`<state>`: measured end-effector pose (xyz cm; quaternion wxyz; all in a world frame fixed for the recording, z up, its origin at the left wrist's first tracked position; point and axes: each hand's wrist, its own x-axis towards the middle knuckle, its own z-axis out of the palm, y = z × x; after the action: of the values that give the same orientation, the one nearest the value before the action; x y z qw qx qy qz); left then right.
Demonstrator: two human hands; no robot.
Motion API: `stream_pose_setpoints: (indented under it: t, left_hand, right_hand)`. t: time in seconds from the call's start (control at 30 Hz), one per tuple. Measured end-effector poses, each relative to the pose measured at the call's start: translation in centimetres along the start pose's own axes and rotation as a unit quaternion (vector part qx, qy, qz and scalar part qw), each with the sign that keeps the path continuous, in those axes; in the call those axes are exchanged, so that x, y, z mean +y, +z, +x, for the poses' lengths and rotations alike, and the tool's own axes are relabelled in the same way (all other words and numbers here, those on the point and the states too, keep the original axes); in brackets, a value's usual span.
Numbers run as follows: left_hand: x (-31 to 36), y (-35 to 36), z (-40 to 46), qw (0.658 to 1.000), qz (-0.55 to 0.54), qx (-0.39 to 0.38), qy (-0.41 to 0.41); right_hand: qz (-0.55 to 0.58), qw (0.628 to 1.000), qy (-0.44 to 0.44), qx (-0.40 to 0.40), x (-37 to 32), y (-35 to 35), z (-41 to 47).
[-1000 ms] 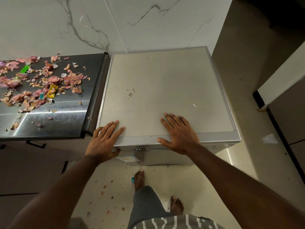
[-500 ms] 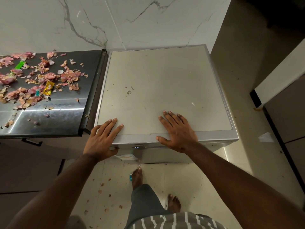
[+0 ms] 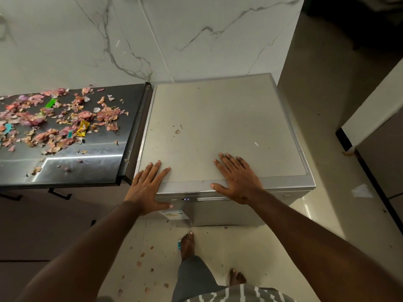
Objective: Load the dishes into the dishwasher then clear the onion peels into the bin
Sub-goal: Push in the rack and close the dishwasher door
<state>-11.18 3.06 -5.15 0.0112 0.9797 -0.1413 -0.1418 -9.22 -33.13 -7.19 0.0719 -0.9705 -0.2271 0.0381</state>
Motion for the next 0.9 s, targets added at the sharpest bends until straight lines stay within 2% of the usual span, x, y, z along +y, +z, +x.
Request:
stream_pose_setpoints:
  t: [0.17,0.3,0.47,0.57,0.73,0.9]
  left_hand:
    - [2.3,-0.8,0.6,0.989,-0.094,-0.042,-0.102]
    - [2.6,-1.2,1.0,0.984,-0.103,-0.071,-0.124]
    - [2.7,-2.0,1.8,0.98,-0.085,-0.129,-0.124]
    - [3.0,-2.2,1.6,0.978,-0.071,-0.145,-0.13]
    - [3.5,-2.6,1.8,0.977,-0.062,-0.155,-0.133]
    - [3.3,-2.5,1.8,0.976,-0.059,-0.161,-0.135]
  right_hand:
    - [-0.006,0.998,-0.045,-0.04,1.2,-0.6,-0.8]
    - [-0.053,0.994,-0.078,-0.05,5.0,-1.0,-4.5]
    - [-0.079,0.995,0.047,-0.049,12.7,-2.9,-9.7]
    - [-0.07,0.991,0.102,-0.042,14.3,-2.8,-11.7]
    - [-0.063,0.988,0.139,-0.012,13.8,-2.1,-12.1]
    - [-0.071,0.988,0.139,-0.005,13.6,-1.8,-12.3]
